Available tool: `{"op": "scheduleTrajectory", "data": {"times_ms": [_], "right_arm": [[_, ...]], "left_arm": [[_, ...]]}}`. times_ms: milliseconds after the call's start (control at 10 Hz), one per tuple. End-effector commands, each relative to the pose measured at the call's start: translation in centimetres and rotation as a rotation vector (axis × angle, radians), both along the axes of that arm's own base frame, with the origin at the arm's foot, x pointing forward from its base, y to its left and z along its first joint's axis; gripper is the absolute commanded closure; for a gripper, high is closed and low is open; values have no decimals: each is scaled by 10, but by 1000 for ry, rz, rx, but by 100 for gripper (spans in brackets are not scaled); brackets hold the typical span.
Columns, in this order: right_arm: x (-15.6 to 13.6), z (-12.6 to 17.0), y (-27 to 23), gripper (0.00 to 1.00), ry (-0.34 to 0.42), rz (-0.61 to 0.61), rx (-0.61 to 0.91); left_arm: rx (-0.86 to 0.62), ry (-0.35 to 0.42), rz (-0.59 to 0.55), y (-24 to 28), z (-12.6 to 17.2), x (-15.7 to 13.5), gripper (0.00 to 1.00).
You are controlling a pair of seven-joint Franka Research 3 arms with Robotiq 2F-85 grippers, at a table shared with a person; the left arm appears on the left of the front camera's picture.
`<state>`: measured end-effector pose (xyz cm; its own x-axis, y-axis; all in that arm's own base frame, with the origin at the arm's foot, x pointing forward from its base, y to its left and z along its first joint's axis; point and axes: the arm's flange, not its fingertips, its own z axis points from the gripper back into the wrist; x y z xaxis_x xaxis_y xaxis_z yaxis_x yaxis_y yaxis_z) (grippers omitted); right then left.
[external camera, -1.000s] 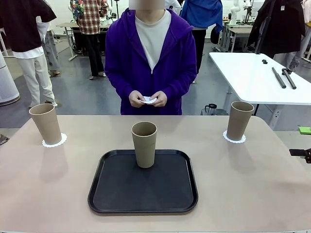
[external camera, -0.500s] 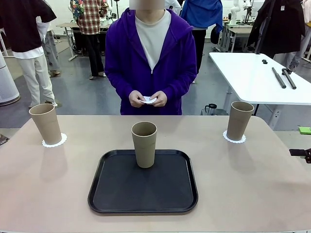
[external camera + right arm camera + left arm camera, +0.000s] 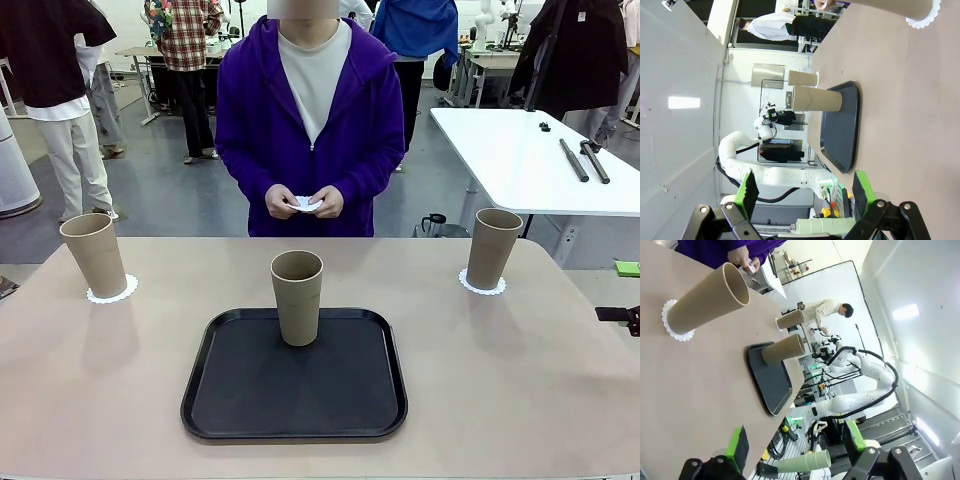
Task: Place coasters on the table and set cups on them.
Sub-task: Take one Reusable plastic cup from the Flat Tray and place it on a coaster set by the human.
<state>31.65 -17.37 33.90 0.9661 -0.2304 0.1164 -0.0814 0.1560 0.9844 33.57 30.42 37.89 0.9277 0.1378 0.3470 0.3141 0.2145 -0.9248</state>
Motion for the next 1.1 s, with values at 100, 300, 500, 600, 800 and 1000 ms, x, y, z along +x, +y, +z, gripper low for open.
{"op": "scheduleTrajectory", "data": {"times_ms": [100,300,500,600,800,1000], "right_arm": [[0,1,1,0,-9,1,6],[0,1,1,0,-9,1,6],[0,1,1,0,-9,1,6],[0,1,1,0,-9,1,6],[0,1,1,0,-9,1,6],[0,1,1,0,-9,1,6]], "left_arm": [[-7,7,7,3,-3,-3,0],[-7,7,7,3,-3,-3,0],[-7,7,7,3,-3,-3,0],[-7,7,7,3,-3,-3,0],[-7,7,7,3,-3,-3,0],[-7,7,7,3,-3,-3,0]]}}
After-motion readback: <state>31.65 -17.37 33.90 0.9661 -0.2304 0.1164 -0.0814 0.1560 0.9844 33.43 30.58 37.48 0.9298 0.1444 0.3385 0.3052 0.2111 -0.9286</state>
